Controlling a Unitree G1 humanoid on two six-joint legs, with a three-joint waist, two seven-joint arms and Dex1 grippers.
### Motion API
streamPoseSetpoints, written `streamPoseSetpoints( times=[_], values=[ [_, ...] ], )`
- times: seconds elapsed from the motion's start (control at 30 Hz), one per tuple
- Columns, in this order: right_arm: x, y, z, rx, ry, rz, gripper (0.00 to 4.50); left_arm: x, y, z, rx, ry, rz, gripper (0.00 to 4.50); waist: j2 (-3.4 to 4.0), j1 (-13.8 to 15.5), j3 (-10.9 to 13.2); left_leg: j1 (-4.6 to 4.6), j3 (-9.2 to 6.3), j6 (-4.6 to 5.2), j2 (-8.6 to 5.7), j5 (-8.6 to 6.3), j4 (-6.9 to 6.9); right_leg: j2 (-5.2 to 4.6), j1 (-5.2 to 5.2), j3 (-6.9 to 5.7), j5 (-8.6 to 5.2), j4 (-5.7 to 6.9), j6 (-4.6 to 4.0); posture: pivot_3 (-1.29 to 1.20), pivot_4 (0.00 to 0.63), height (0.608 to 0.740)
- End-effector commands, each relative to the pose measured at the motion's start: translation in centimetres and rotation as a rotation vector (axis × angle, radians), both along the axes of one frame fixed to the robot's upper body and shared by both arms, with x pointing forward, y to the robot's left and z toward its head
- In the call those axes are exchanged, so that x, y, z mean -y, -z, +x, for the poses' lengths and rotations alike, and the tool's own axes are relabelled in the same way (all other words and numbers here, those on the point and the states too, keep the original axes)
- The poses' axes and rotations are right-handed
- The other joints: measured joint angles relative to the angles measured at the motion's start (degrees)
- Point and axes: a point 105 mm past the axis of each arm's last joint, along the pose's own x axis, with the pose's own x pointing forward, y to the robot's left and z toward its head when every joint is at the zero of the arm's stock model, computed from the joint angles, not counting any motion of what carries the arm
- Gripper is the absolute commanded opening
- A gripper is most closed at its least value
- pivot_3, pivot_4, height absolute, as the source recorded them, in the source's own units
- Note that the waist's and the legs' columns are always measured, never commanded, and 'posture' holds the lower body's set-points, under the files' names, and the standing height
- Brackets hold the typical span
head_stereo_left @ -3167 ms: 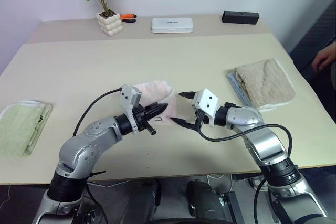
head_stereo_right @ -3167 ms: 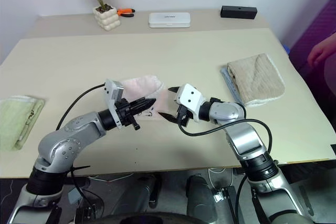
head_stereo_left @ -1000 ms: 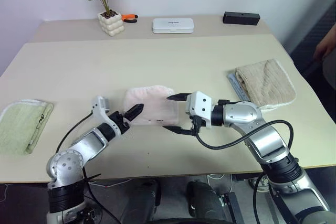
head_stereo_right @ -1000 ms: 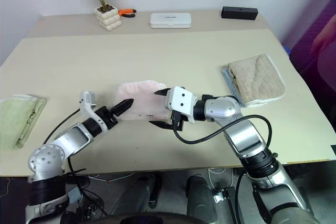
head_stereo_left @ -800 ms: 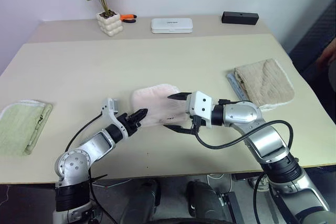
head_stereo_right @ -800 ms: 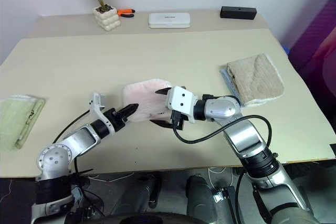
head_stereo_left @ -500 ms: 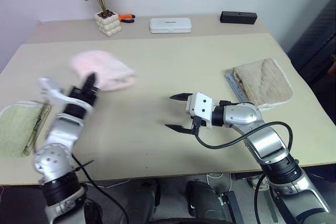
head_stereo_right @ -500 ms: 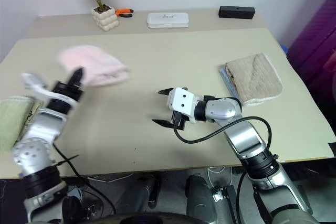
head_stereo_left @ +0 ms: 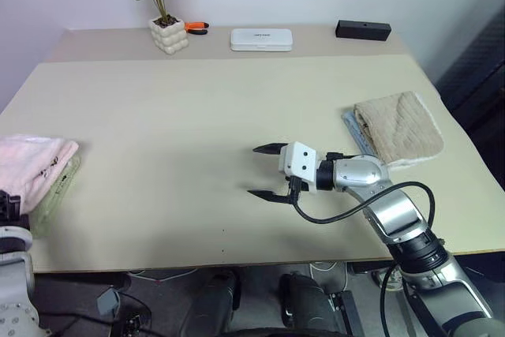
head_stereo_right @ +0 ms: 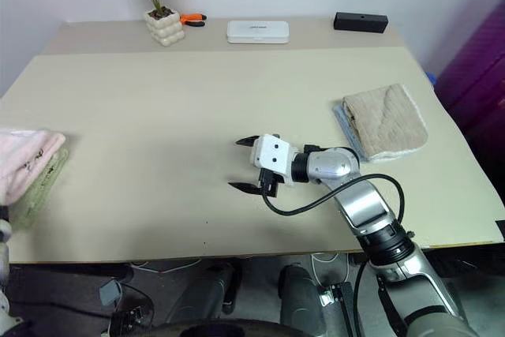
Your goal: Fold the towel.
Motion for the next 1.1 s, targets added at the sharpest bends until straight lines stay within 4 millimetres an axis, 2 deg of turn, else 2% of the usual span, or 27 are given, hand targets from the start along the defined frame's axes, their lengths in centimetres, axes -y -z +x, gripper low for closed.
streamPoseSetpoints(
  times=[0.03,0.2,0.33,0.4,0.47,0.53,0.6,0.67,0.73,0.8,0.9,1.0,1.1],
  values=[
    [-0.3,-0.8,0.0,0.040,-0.037,0.003,4.50,-0.1,-1.5,-1.0,0.069,-0.052,0.009,1.44,-0.01,-0.1,0.0,0.00,0.00,0.00,0.01,0.00,0.00,0.00,-0.01,0.00,0.00,0.00,0.00,0.00,0.150,0.740],
    [-0.1,-0.6,0.5,0.037,-0.053,-0.011,4.50,-2.6,-2.6,-5.1,0.121,-0.279,0.014,3.95,-0.04,-0.4,0.0,0.00,0.07,0.00,0.09,0.00,-0.04,0.05,-0.06,0.01,0.02,0.00,-0.03,0.00,0.150,0.740],
    [-0.2,-0.9,1.1,0.033,-0.062,-0.005,4.50,-4.0,-4.8,-7.5,0.030,-0.368,0.197,3.95,-0.05,-0.3,0.0,0.01,0.12,-0.02,0.13,-0.01,-0.08,0.10,-0.09,0.05,0.02,-0.01,-0.06,0.00,0.150,0.740],
    [-0.1,-1.1,1.7,0.023,-0.055,0.011,4.50,-4.0,-6.8,-7.5,-0.037,-0.339,0.358,3.95,-0.13,-0.2,0.0,0.01,0.12,-0.02,0.16,-0.01,-0.08,0.13,-0.09,0.06,0.02,-0.03,-0.09,0.00,0.150,0.740],
    [0.3,-1.4,2.4,0.011,-0.032,0.032,4.50,-3.3,-8.2,-6.6,-0.079,-0.278,0.480,3.95,-0.14,-0.1,0.0,0.01,0.12,-0.02,0.18,-0.01,-0.08,0.15,-0.07,0.06,0.03,-0.05,-0.13,0.00,0.150,0.740],
    [1.3,-1.6,3.8,-0.016,0.041,0.071,4.50,-1.0,-9.8,-4.2,-0.120,-0.133,0.657,3.95,-0.18,0.1,-0.1,0.01,0.10,-0.06,0.15,-0.05,-0.07,0.17,-0.02,0.04,0.03,-0.11,-0.14,0.00,0.150,0.740],
    [2.5,-1.7,5.0,-0.021,0.105,0.082,4.50,2.5,-10.6,-1.2,-0.162,0.074,0.830,3.95,-0.18,0.2,-0.1,0.01,0.09,-0.17,0.14,-0.11,-0.08,0.18,-0.01,0.03,0.03,-0.18,-0.14,0.00,0.150,0.740],
    [4.2,-1.8,6.2,-0.020,0.186,0.093,4.50,8.3,-10.2,2.4,-0.167,0.365,0.987,3.95,-0.13,0.2,0.0,0.01,0.10,-0.17,0.12,-0.12,-0.09,0.19,0.01,0.02,0.03,-0.20,-0.15,0.00,0.150,0.740],
    [5.8,-2.0,7.1,-0.015,0.254,0.106,4.50,12.2,-8.7,4.3,-0.200,0.568,1.095,3.95,-0.08,-0.2,0.0,0.00,0.12,-0.17,0.10,-0.12,-0.12,0.19,0.02,0.02,0.04,-0.19,-0.15,0.00,0.150,0.740],
    [7.2,-2.2,7.7,-0.023,0.319,0.132,4.50,14.3,-7.0,5.3,-0.233,0.687,1.165,3.95,0.03,-0.5,0.0,0.00,0.27,-0.05,0.12,-0.05,-0.21,0.19,-0.08,0.08,0.05,-0.18,-0.14,0.00,0.150,0.740],
    [9.3,-2.4,7.9,-0.036,0.396,0.156,4.50,16.4,-5.7,6.4,-0.221,0.791,1.208,3.95,0.11,-1.6,0.1,0.00,0.66,-0.02,0.29,-0.06,-0.39,0.23,-0.42,0.49,0.09,-0.02,-0.09,0.00,0.150,0.740],
    [11.0,-2.0,7.5,-0.039,0.442,0.143,4.50,17.3,-4.8,7.1,-0.221,0.855,1.243,3.95,0.12,-1.6,0.1,0.01,0.74,-0.10,0.49,-0.11,-0.38,0.36,-0.50,0.56,0.12,0.04,-0.04,0.00,0.150,0.740],
    [11.2,-2.1,7.0,-0.035,0.452,0.140,4.50,17.3,-4.4,7.6,-0.218,0.871,1.245,3.95,0.14,-1.8,0.1,0.03,0.85,-0.09,0.53,-0.13,-0.36,0.37,-0.50,0.66,0.10,0.04,-0.10,0.00,0.150,0.740]
  ],
)
